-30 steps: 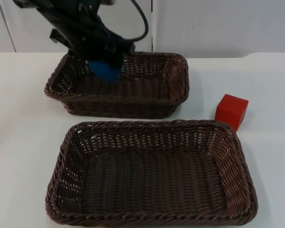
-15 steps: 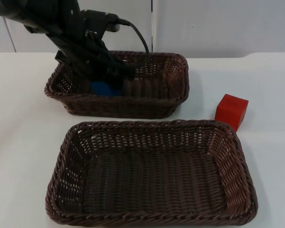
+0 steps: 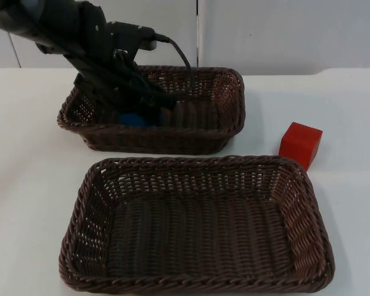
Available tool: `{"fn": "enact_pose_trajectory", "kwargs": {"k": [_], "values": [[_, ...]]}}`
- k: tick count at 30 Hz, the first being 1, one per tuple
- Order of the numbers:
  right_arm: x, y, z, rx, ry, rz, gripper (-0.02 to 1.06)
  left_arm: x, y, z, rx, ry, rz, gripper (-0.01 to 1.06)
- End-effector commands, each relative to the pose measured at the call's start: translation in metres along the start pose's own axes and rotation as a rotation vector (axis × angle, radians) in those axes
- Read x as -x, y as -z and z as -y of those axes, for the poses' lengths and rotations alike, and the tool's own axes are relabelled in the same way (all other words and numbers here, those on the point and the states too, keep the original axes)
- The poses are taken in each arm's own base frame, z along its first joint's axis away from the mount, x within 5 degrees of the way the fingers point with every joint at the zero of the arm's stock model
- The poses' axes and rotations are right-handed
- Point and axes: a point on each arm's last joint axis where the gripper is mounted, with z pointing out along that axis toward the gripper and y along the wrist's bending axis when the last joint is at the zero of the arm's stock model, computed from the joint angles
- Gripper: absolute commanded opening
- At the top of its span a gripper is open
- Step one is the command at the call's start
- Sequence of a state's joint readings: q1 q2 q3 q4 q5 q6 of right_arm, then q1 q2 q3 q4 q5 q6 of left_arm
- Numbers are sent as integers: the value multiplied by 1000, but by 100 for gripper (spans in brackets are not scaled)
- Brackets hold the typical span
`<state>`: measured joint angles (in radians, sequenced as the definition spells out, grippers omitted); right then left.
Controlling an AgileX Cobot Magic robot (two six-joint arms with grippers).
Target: Pick up one cube with the left hand and place it into the upper basket. Pick up one cube with the right hand and place it into the lower basket.
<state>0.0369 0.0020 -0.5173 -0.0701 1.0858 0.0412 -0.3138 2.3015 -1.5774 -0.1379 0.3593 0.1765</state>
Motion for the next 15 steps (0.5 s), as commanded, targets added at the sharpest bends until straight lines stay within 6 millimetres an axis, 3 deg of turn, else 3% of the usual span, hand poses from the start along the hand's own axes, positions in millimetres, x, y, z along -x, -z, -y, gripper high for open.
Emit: {"fn": "enact_pose_trajectory", "kwargs": {"k": [1,3,8,15], "values": [[0,0,0,-5,6,7,105,2,0,2,-6,7,7,41],[0,0,0,-5,6,7,105,2,0,2,-6,7,7,45],[0,0,0,-5,6,7,105,4,4,2,-6,6,16,72],[0,0,0,-5,6,7,105,22,30,3,-3,6,83,78]]}}
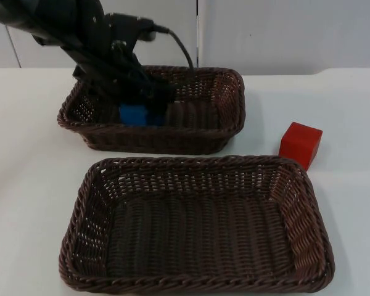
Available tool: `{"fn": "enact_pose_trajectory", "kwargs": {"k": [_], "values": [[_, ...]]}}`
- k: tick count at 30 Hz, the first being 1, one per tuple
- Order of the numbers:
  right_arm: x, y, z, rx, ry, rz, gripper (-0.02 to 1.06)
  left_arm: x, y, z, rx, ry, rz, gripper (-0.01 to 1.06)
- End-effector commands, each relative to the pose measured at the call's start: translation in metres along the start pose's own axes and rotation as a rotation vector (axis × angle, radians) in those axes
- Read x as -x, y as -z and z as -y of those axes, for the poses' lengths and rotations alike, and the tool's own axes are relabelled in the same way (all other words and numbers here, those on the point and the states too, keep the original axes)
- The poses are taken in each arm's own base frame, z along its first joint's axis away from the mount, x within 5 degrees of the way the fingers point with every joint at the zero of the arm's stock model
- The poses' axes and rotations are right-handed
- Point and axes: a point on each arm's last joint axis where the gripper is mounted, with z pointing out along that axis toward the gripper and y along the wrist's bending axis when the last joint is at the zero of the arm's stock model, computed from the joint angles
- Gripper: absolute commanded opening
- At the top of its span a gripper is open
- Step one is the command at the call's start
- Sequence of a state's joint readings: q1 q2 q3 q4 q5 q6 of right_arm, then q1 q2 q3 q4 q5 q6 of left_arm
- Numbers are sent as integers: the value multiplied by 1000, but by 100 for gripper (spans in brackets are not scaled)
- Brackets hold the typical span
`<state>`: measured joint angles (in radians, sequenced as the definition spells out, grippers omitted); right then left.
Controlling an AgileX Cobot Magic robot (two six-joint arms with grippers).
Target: Pick up one cube with the left hand and place it into the upper basket. Pick up one cube with the right hand and place it into the lower basket.
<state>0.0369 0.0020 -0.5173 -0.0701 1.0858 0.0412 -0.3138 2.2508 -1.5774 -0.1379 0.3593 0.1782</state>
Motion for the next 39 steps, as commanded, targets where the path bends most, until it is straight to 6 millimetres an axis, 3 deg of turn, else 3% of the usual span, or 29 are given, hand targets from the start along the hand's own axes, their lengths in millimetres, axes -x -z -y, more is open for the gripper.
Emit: {"fn": "enact_pose_trajectory", "kwargs": {"k": [1,5,9,10,11,15,16,20,30,39], "values": [[0,0,0,-5,6,7,105,13,17,2,-5,9,48,78],[0,0,0,-5,6,7,105,29,47,4,-9,10,90,78],[0,0,0,-5,6,7,105,50,103,7,-26,21,161,78],[0,0,0,-5,6,7,105,50,103,7,-26,21,161,78],[0,0,0,-5,6,7,105,54,116,7,-27,17,175,78],[0,0,0,-5,8,7,105,70,180,10,-27,4,284,78],[0,0,0,-5,8,7,105,70,180,10,-27,4,284,78],[0,0,0,-5,10,7,105,76,227,13,-30,0,362,78],[0,0,0,-5,10,7,105,71,272,16,-46,-12,358,78],[0,0,0,-5,10,7,105,48,289,20,-64,-2,325,78]]}}
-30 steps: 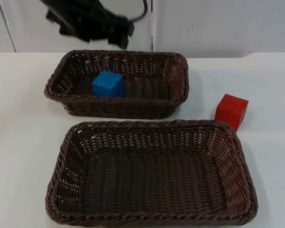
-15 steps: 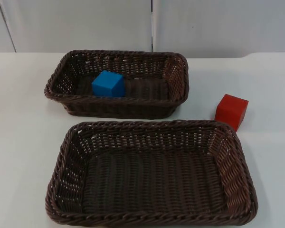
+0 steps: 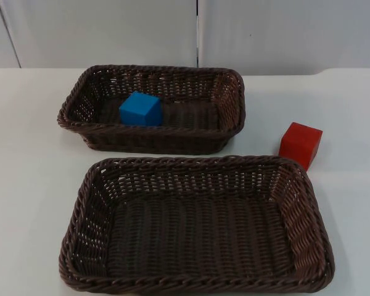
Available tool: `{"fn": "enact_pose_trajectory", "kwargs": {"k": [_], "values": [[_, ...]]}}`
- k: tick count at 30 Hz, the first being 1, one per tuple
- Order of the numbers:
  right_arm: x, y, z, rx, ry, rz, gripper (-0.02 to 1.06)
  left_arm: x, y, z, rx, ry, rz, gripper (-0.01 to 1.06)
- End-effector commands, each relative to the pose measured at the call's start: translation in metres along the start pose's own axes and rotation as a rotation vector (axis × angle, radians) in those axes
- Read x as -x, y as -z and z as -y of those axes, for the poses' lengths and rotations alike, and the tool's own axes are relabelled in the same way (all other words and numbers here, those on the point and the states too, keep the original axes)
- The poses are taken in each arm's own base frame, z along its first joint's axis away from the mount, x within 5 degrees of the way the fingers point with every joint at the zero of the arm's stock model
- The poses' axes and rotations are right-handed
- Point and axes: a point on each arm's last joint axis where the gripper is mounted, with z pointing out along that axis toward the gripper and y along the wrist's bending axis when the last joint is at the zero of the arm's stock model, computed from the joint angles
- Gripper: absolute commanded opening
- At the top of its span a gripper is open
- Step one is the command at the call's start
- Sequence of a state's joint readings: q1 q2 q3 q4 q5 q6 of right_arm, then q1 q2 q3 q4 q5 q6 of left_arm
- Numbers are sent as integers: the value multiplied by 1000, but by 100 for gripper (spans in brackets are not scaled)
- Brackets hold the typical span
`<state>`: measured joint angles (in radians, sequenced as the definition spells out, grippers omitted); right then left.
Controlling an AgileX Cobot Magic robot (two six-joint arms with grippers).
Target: Pick up one cube with the left hand and place it into the upper basket. Pick up one cube with the right hand and place it into the lower basket.
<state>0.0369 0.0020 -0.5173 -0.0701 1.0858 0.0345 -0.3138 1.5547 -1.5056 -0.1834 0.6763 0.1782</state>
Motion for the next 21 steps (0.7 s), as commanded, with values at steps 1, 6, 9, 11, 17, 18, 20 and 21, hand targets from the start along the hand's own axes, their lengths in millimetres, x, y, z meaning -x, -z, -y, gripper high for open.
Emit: {"fn": "enact_pose_trajectory", "kwargs": {"k": [1,6,9,11,17,18,20,21], "values": [[0,0,0,-5,4,7,105,-8,9,3,-8,12,8,78],[0,0,0,-7,4,7,105,-25,24,5,-5,21,20,78],[0,0,0,-7,4,7,105,-43,41,7,-3,23,22,78],[0,0,0,-7,4,7,105,-49,47,8,-3,23,20,78],[0,0,0,-7,4,7,105,-78,75,12,3,18,38,78],[0,0,0,-7,4,7,105,-85,79,13,3,19,35,78],[0,0,0,-7,4,7,105,-97,91,14,2,17,41,78],[0,0,0,-7,4,7,105,-97,91,14,2,17,41,78]]}}
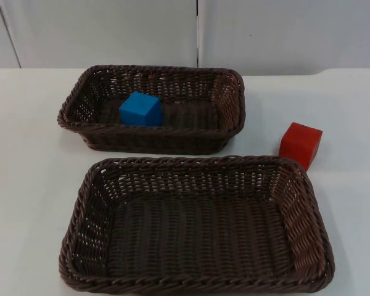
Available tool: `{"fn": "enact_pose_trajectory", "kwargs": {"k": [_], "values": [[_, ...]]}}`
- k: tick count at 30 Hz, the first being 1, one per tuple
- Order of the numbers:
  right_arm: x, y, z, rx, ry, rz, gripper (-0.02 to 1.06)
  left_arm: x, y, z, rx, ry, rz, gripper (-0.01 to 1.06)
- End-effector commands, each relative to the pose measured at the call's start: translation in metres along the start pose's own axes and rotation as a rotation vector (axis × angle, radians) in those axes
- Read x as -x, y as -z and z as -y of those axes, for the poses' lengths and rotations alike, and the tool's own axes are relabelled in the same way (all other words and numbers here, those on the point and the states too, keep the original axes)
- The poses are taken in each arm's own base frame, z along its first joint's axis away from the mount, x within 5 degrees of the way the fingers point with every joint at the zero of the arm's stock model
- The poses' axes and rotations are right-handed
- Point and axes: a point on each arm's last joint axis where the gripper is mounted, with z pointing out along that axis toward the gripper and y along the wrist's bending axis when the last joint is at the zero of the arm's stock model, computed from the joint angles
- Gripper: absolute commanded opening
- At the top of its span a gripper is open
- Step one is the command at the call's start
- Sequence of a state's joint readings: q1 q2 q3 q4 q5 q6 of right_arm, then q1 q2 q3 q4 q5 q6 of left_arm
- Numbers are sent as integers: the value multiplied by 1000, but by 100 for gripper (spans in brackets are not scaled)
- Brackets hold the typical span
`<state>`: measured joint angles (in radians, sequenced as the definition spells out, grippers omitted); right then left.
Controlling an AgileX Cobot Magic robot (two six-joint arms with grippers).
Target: Pick up one cube with the left hand and place it into the upper basket. Pick up one cube with the right hand and place it into the lower basket.
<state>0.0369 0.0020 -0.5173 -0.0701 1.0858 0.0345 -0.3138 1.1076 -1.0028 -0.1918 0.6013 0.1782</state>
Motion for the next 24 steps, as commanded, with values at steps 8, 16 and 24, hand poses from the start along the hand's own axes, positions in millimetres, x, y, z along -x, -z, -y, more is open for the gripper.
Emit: {"fn": "enact_pose_trajectory", "kwargs": {"k": [8,16,24], "values": [[0,0,0,-7,4,7,105,-43,49,7,-2,-7,78,78],[0,0,0,-7,4,7,105,-69,86,12,-9,-21,141,78],[0,0,0,-7,4,7,105,-93,102,15,-16,-23,173,78]]}}
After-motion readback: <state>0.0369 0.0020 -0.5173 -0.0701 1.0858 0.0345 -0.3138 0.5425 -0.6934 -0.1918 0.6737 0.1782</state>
